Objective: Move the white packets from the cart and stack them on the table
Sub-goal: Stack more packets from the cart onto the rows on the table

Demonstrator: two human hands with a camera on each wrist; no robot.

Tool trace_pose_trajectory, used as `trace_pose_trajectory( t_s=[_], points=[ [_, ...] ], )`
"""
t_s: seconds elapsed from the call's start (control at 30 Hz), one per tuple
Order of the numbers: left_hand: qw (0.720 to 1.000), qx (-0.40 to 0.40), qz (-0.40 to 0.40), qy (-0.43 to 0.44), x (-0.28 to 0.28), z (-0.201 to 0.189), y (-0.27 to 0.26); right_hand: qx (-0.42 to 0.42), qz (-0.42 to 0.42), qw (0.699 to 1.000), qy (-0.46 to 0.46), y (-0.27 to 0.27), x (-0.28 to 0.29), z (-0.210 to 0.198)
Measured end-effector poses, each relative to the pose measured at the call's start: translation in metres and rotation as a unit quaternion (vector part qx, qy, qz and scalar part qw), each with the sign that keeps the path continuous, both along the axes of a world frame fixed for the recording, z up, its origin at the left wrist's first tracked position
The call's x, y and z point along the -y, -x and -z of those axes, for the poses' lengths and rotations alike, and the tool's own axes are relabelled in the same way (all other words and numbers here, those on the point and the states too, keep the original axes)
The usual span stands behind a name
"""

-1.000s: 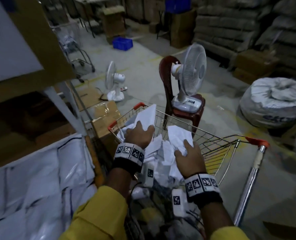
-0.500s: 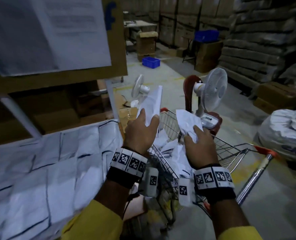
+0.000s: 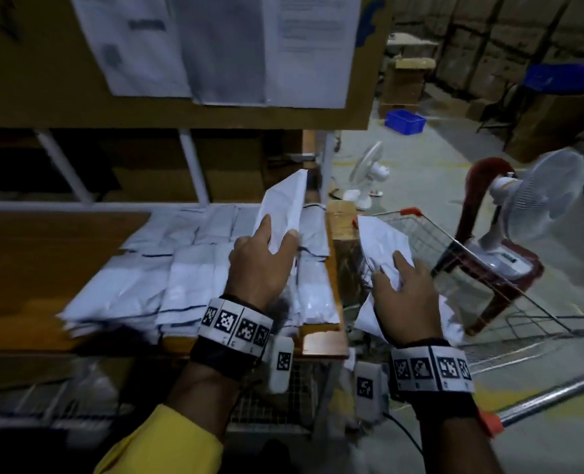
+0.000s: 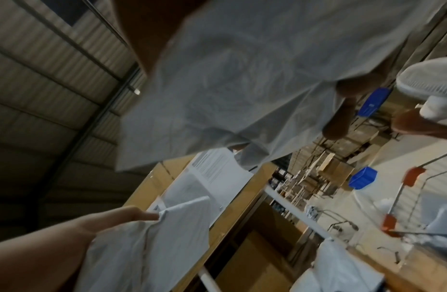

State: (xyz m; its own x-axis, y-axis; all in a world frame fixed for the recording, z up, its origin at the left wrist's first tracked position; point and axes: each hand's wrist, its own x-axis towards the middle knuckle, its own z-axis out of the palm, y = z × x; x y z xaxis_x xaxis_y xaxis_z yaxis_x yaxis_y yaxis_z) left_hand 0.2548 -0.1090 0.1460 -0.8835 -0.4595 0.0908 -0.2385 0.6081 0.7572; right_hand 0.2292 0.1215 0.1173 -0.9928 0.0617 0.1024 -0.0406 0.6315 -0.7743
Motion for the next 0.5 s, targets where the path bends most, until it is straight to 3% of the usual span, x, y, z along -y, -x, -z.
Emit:
trace_pose_trajectory(
  t_s=[0.23,0.5],
  points=[
    [0.996,-0.018,-0.081,0.020,0.101,-0.011,-0.026,0.000,-0.057,0.998,-0.014,0.002,0.088,-0.009],
    [0.993,-0.017,-0.109,0.053,0.259,-0.016,0.031,-0.020,-0.052,0.997,-0.057,0.073,0.221,-0.024]
  ],
)
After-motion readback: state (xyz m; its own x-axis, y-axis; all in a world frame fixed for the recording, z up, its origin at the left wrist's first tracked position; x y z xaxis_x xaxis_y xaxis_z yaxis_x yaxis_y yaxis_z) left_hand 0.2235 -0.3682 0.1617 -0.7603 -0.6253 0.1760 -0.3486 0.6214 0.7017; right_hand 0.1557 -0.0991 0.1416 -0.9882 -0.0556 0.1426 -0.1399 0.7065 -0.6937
